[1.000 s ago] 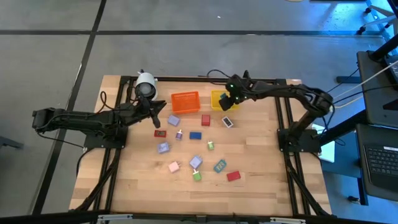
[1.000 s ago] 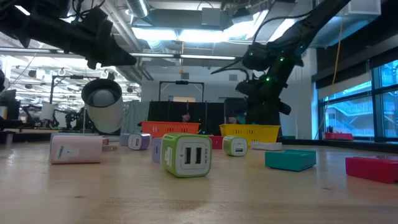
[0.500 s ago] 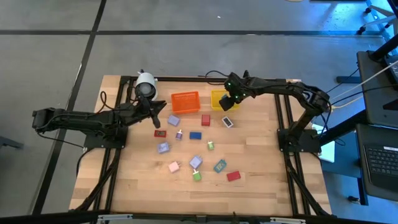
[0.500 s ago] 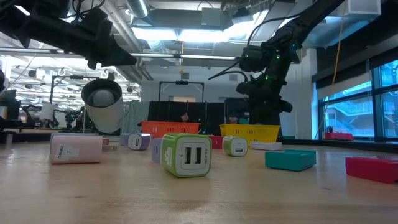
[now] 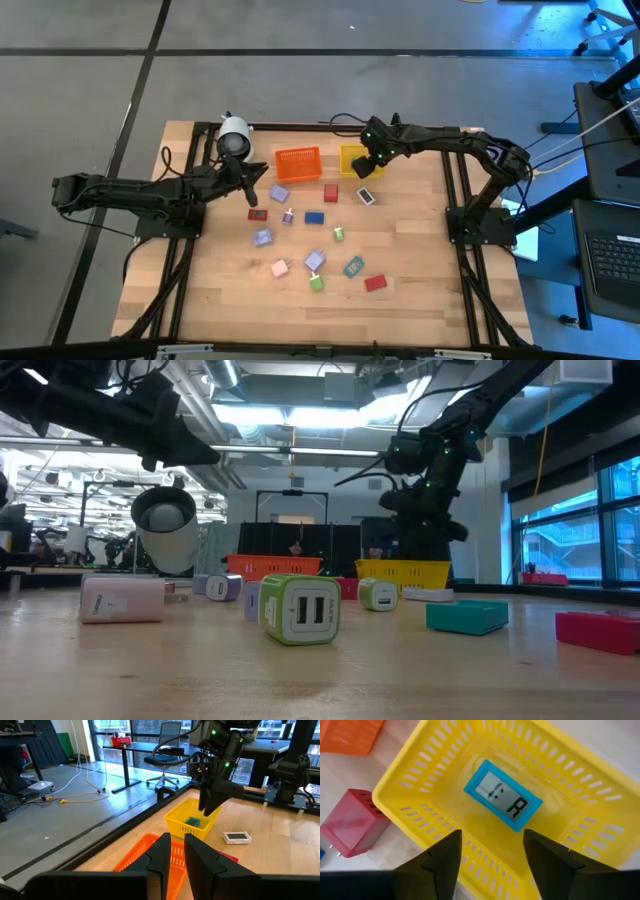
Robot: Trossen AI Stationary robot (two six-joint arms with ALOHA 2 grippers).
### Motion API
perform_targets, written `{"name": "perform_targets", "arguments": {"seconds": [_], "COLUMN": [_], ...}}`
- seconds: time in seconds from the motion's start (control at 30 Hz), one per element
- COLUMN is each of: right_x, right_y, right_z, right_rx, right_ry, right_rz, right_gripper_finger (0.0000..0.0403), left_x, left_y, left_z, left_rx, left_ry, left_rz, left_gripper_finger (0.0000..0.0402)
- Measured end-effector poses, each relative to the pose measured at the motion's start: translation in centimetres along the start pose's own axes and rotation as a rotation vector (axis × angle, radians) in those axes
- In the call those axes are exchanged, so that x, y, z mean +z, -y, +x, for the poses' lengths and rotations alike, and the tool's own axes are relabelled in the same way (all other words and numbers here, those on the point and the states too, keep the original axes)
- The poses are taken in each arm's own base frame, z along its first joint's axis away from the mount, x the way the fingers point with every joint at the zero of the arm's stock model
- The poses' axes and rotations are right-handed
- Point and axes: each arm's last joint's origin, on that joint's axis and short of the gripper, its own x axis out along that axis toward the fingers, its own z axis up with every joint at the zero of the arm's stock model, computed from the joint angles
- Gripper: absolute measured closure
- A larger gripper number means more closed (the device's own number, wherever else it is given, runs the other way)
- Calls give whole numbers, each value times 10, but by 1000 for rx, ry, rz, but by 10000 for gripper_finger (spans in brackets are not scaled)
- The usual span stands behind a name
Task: Pick & Place Office items
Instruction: Put the middle purple charger adapter into the orange bin
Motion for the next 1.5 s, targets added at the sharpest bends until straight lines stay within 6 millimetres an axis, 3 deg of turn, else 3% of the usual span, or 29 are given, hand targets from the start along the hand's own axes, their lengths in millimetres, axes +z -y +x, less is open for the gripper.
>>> {"name": "perform_targets", "arguments": {"seconds": [0.2, 0.37, 0.63, 0.93, 1.27, 1.5], "right_x": [5, 10, 8, -17, -38, -62], "right_y": [-4, -15, -21, -47, -68, -53], "right_z": [-1, -19, -76, -137, -143, -153], "right_rx": [-48, -72, -68, -112, -189, -116], "right_ry": [86, 221, 411, 641, 737, 873], "right_rz": [-64, -124, -146, -204, -273, -208], "right_gripper_finger": [156, 153, 174, 176, 176, 176], "left_x": [0, 0, -1, -1, 0, -1], "left_y": [0, 0, 0, 0, 0, 0], "left_z": [0, 0, 0, 0, 0, 0], "left_rx": [0, 0, -7, -7, -8, -7], "left_ry": [0, 0, -6, -6, -4, -6], "left_rz": [0, 0, -1, 0, -1, 2], "left_gripper_finger": [350, 350, 350, 350, 350, 350]}}
